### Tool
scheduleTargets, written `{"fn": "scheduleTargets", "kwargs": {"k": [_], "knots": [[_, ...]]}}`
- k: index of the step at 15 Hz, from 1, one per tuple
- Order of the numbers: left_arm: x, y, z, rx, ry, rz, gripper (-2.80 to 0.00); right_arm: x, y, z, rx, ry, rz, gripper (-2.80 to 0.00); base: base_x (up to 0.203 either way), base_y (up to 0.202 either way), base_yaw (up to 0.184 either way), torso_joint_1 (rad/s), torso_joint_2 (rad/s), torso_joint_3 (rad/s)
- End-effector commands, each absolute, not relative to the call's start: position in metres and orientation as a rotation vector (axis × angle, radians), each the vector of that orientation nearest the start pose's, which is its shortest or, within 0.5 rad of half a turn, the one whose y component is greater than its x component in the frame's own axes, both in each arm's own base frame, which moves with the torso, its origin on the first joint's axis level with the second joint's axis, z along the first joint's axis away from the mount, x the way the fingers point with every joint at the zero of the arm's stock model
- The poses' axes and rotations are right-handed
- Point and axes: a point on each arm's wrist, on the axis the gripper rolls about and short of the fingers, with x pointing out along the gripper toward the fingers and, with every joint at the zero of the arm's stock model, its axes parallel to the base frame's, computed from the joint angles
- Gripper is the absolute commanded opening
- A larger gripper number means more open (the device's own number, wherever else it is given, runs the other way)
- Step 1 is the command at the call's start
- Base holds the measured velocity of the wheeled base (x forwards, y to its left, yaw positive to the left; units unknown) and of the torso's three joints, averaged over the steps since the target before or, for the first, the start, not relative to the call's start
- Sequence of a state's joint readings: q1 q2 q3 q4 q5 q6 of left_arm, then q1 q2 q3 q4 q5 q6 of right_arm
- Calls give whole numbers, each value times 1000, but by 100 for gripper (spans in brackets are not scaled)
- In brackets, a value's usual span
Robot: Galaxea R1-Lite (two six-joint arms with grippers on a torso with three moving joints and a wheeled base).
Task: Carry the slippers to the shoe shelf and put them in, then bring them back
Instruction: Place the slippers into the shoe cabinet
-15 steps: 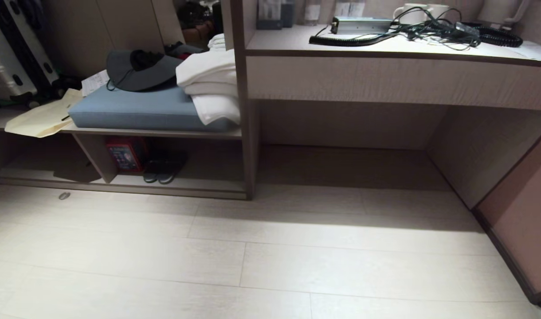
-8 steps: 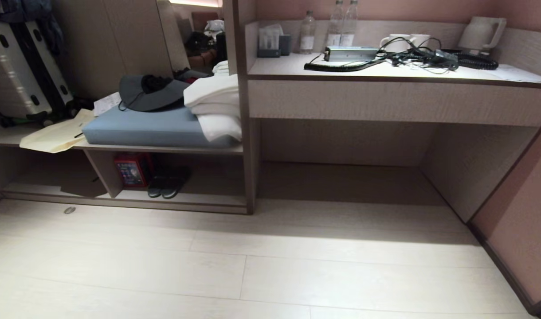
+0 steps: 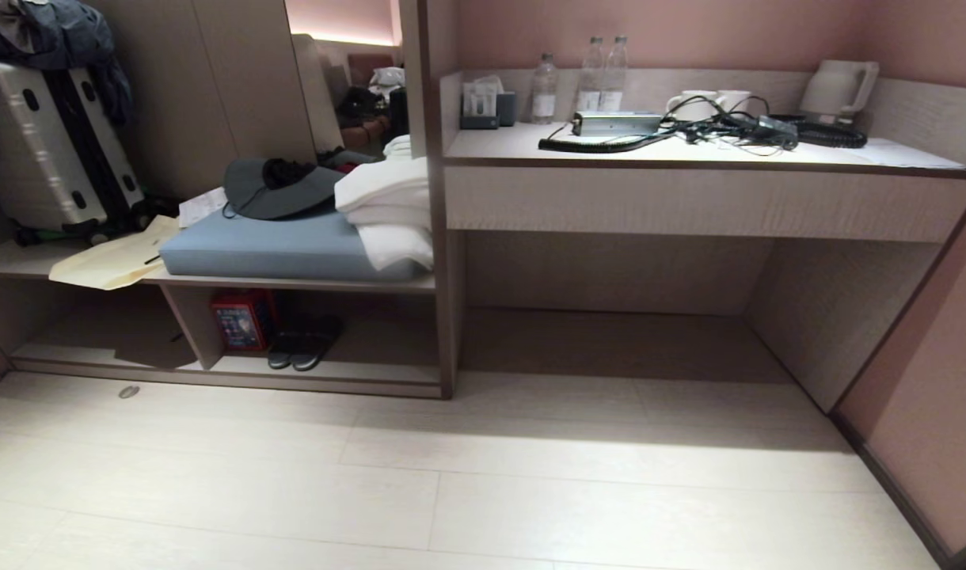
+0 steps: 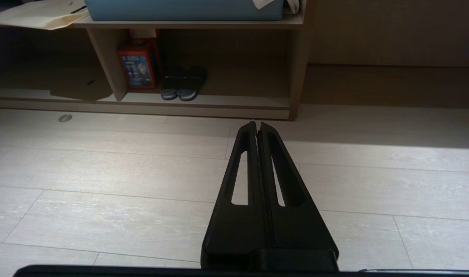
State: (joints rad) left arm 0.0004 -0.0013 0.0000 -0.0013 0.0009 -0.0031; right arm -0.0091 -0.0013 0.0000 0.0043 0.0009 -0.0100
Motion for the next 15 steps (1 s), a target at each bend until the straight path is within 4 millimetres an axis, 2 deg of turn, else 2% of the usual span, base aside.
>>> {"fn": "scheduleTargets", "kwargs": {"k": [1, 5, 15], "knots": [[-23, 0, 76, -4, -2, 3, -280, -23, 0, 75, -11, 3, -9, -280, 0, 0, 0, 0, 0, 0], [-23, 0, 76, -6, -2, 3, -280, -23, 0, 75, -11, 4, -8, -280, 0, 24, 1, 0, 0, 2], [-23, 0, 76, -8, -1, 2, -280, -23, 0, 75, -10, 2, -8, -280, 0, 189, -2, 2, 3, 3]]}}
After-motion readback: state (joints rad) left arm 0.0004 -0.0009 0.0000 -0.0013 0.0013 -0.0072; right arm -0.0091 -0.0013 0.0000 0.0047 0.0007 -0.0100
